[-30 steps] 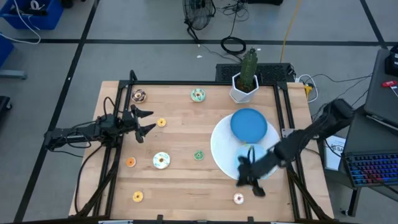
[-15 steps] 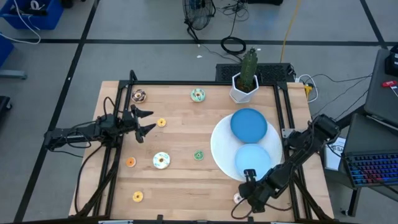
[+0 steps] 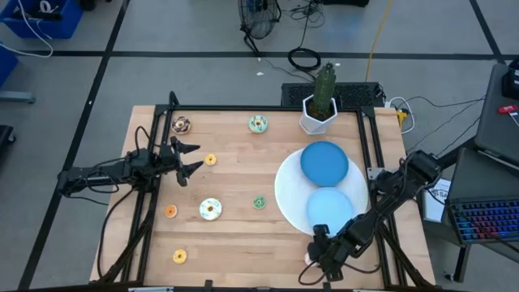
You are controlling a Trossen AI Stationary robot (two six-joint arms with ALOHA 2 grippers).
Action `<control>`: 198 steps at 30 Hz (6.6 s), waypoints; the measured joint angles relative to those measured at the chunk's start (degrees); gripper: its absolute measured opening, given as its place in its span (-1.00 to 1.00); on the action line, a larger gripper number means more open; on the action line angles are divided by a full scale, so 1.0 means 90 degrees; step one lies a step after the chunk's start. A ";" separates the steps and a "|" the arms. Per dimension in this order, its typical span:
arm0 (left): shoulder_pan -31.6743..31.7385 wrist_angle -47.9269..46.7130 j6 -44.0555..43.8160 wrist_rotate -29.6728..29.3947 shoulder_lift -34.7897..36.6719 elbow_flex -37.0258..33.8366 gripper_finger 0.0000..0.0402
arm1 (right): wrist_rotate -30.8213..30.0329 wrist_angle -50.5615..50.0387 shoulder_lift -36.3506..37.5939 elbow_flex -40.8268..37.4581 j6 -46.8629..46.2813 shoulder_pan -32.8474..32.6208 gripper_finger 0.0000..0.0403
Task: Pick & Place donuts
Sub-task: Put the small white donut on the light blue plate, then put the small yellow donut on the light blue plate
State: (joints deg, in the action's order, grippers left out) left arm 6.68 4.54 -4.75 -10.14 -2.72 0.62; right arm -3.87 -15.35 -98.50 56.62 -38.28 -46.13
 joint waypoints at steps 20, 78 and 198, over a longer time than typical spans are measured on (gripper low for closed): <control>0.0000 0.0000 0.0000 -0.0002 0.0000 0.0000 0.55 | -0.0168 0.0265 -0.0386 0.0000 0.1254 0.0317 0.21; 0.0000 -0.0001 0.0002 -0.0004 0.0001 0.0000 0.55 | -0.0877 -0.2768 0.3197 -0.1994 -0.1742 0.0699 -0.73; -0.0001 0.0001 -0.0001 -0.0003 0.0000 -0.0001 0.54 | 0.0999 0.1850 1.0918 -0.4818 0.5198 0.5093 0.05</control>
State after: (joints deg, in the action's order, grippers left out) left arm 6.67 4.54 -4.75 -10.17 -2.72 0.61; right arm 5.11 1.30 -0.24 13.26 8.50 -0.30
